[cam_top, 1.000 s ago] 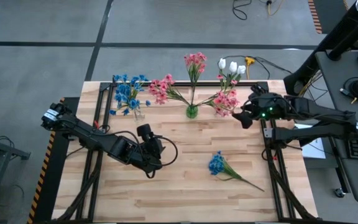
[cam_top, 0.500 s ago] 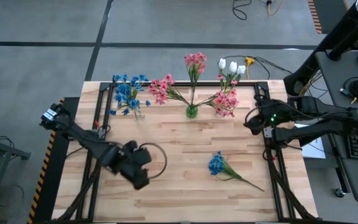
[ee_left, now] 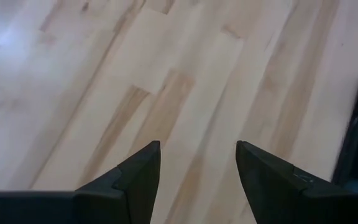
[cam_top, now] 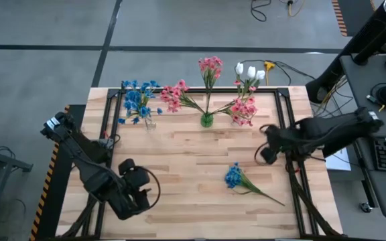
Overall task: Sort flowers into vase by color
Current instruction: Put the blue flowers into the left transparent vase
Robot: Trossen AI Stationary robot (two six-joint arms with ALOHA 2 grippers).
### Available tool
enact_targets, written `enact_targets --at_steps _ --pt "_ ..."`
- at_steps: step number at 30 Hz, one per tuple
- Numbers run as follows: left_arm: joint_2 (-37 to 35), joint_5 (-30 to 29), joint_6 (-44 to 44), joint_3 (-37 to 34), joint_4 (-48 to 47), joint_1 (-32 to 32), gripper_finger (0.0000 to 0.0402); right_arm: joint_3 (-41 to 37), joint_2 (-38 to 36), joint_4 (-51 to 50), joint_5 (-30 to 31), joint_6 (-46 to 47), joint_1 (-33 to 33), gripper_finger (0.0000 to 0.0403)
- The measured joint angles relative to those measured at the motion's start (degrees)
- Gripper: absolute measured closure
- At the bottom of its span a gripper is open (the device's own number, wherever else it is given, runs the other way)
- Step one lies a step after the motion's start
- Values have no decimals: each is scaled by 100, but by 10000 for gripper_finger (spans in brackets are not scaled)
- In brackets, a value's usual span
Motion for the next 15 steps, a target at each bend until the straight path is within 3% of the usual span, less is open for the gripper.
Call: enact_targets --at_steps 6,11,15 --pt "0 -30 0 -4 -230 -152 210 -82 726 845 19 328 1152 53" --pt "0 -69 -182 -11 -217 -510 210 -82 1422 1782 377 377 2001 53" --pt "0 -553 -567 -79 -134 -888 210 -50 2090 2225 611 372 2348 53"
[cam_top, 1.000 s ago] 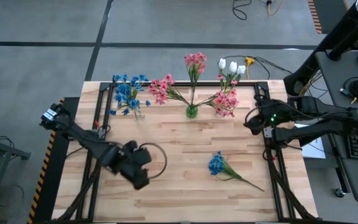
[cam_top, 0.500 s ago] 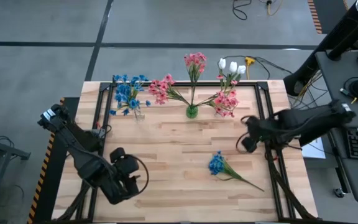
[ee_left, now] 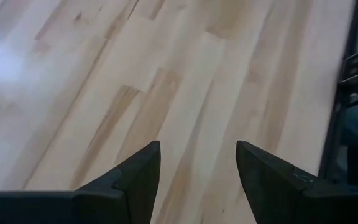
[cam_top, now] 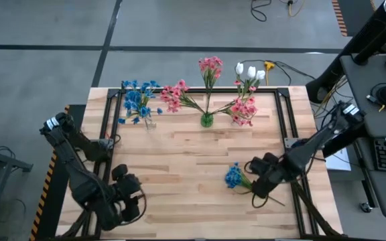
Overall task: Sort flowers into vase by color
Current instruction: Put the blue flowers into the left transparent vase
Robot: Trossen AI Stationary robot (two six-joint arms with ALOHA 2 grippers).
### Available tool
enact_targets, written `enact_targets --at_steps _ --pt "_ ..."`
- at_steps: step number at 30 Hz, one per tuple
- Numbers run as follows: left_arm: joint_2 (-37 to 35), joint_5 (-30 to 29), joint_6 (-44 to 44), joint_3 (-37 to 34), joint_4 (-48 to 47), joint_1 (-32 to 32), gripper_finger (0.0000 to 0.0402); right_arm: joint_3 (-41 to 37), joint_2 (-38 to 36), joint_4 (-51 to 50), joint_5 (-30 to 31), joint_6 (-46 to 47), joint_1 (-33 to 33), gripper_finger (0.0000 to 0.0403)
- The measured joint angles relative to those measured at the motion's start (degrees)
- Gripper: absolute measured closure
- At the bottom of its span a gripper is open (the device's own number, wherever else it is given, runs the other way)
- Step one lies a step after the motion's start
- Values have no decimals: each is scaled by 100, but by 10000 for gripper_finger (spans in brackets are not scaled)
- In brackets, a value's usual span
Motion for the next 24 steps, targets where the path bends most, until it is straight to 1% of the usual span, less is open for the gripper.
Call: enact_targets --at_steps 5,10,15,19,24 --pt "2 -441 -257 -246 511 -433 210 76 822 100 111 -148 202 53" --pt "4 -676 -463 -451 937 -558 210 90 1413 168 365 -251 298 53" --pt "4 -686 -476 -657 1166 -558 210 90 1677 531 398 -432 335 69" --pt "7 -728 -478 -725 1210 -556 210 98 1774 917 408 -629 346 90" --pt "7 -920 -462 -725 1223 -559 210 99 1913 1046 412 -663 342 122"
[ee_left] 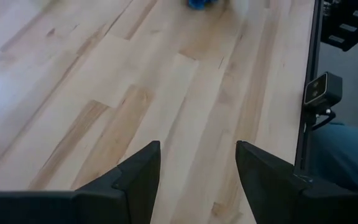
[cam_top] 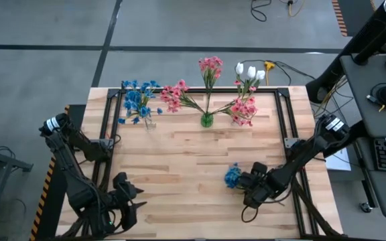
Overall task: Sort flowers into vase by color
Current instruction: Put the blue flowers into the left transparent vase
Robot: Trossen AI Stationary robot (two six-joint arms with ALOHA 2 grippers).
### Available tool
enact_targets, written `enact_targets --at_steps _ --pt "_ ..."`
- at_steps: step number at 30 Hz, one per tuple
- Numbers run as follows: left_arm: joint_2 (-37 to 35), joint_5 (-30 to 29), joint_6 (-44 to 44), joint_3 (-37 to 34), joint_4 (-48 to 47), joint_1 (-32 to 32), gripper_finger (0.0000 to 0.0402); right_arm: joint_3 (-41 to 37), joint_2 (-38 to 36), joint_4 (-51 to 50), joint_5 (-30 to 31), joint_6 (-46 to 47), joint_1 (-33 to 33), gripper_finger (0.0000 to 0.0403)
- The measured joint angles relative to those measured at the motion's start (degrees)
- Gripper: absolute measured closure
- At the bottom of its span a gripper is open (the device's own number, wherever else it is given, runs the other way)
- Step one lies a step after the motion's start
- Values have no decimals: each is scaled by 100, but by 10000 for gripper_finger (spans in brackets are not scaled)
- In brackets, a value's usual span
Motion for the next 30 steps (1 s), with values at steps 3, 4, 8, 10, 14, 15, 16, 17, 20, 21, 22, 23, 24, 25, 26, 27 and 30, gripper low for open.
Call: enact_targets --at_steps 3,4,8,10,14,15,16,17,20,21,22,23,24,25,26,27,30 --pt "0 -70 62 0 4 0 210 0 157 86 0 -2 0 149" --pt "0 -74 76 0 4 0 210 -1 206 124 -1 -2 0 160" --pt "0 -211 111 -2 21 -4 210 11 306 199 0 20 2 213" --pt "0 -361 115 -4 45 -4 210 11 289 213 -17 24 2 242" --pt "0 -383 190 -21 207 -4 210 -11 146 170 47 13 -1 293" --pt "0 -381 237 -33 222 -2 210 -10 89 220 61 3 -4 304" --pt "0 -383 277 -40 242 -4 210 -1 25 232 88 -17 -2 314" --pt "0 -426 284 -53 257 -4 210 1 -49 242 92 -53 0 323" --pt "0 -895 353 -158 519 -3 210 15 -254 360 239 -228 0 345" --pt "0 -1079 457 -230 699 1 210 15 -330 428 345 -318 0 350" --pt "0 -1250 616 -325 960 2 209 15 -420 561 442 -428 0 355" --pt "0 -1358 810 -422 1225 5 209 20 -509 709 540 -533 -2 359" --pt "0 -1423 992 -528 1508 17 209 22 -586 885 648 -681 -7 362" --pt "0 -1497 1179 -647 1872 39 209 22 -668 1081 731 -841 -17 364" --pt "0 -1560 1383 -766 2255 69 209 22 -747 1321 823 -1005 -15 366" --pt "0 -1646 1635 -893 2649 101 209 22 -825 1595 889 -1187 -18 367" --pt "0 -1978 2604 -1292 4071 227 209 22 -1032 2657 995 -1921 -56 367"
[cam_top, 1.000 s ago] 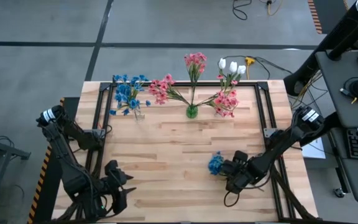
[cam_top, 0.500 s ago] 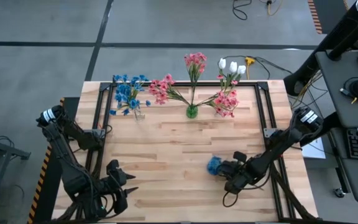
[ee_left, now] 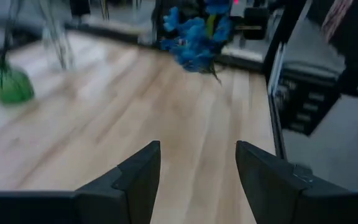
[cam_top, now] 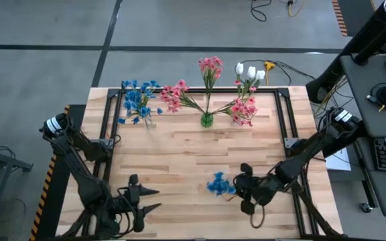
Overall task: Sort flowers into vase by color
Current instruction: Put the blue flowers into the left transparent vase
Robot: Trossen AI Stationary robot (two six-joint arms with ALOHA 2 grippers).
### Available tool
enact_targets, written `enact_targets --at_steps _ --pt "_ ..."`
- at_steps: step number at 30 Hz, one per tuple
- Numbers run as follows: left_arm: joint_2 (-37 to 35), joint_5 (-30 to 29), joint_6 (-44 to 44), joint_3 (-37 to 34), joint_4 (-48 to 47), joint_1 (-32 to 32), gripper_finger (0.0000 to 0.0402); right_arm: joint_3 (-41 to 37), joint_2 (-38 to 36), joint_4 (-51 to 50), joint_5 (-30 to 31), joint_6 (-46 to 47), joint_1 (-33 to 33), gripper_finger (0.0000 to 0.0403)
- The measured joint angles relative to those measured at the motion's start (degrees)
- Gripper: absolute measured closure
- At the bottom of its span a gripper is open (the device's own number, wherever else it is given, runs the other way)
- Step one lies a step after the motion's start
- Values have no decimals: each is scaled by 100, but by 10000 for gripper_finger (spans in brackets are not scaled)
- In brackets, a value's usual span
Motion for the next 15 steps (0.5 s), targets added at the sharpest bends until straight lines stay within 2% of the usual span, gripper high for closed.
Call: enact_targets --at_steps 4,7,10,13,15 --pt "92 -490 1867 -581 2356 144 209 2 -91 1739 1 -1307 -49 367" --pt "387 -437 3428 -982 4527 309 209 2 -9 3147 -4 -2352 -72 367" --pt "821 -145 4526 -1214 6404 521 209 8 123 4219 -9 -3248 -99 367" --pt "1287 314 5088 -1236 7483 765 209 9 247 5052 -10 -3883 -155 367" --pt "1559 640 5182 -1127 7763 971 209 9 347 5540 -52 -4177 -213 367"
